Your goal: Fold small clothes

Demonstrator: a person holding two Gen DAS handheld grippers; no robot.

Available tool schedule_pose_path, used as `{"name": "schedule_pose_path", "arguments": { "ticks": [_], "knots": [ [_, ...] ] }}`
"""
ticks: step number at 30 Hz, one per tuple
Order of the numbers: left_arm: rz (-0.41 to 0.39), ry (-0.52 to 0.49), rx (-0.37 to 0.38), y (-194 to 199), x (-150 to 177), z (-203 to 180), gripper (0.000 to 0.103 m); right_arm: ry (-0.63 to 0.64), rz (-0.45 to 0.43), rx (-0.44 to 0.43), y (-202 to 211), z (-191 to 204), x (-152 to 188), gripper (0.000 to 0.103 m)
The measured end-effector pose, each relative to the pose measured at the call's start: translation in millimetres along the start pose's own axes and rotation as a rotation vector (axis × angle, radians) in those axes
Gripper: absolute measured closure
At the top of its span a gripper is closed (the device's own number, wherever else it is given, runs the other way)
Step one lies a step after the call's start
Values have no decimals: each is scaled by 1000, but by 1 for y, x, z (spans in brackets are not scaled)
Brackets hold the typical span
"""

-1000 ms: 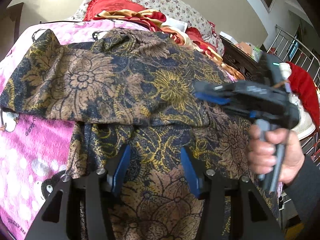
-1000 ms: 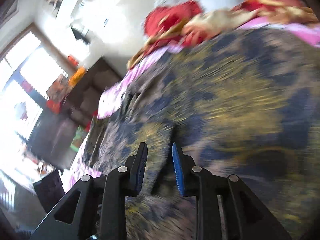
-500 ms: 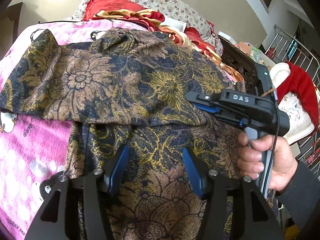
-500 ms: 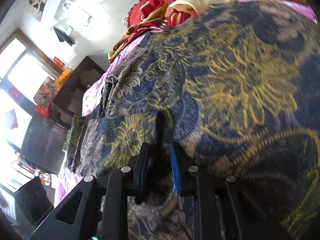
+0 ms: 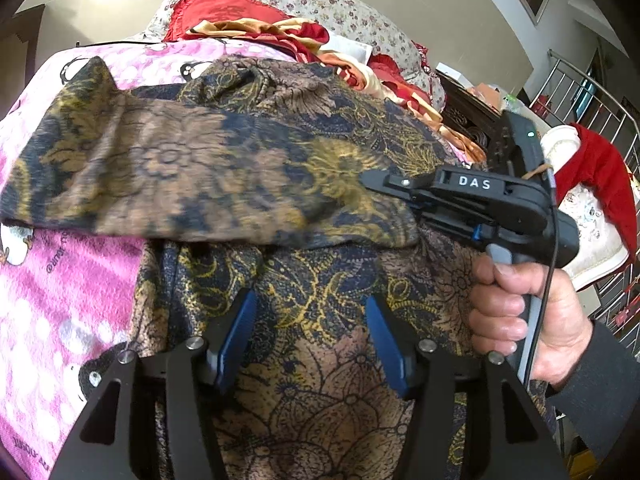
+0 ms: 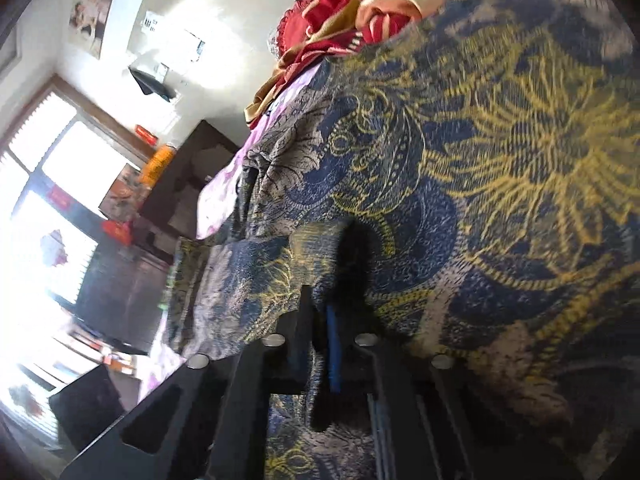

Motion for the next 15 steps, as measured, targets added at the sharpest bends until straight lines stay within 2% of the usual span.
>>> {"name": "schedule_pose_path", "arguments": {
  "ticks": [2,5,12,15],
  "knots": [
    [0,-1,-2,0,0,0,43,3,-15,78,12,-2,1,87],
    [-1,-1,0,0,0,0,43,-28,-38,201,45,-27,7,88],
    [0,0,0,0,0,0,43,-98,-48,322,120,-96,14,88],
    [0,-1,-1,1,0,0,43,-120,-46,373,145,-113,15,89]
  ]
}}
Point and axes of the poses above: each gripper's, at about its wrist camera, not at the fingertips, and y roughly against the way its jaws point, z to its left, x to its underside, the point moved 2 cm from there along -y, roughly the way its jaws point, and after that the axes turned 14 degrees about z, right-handed, at the moved point
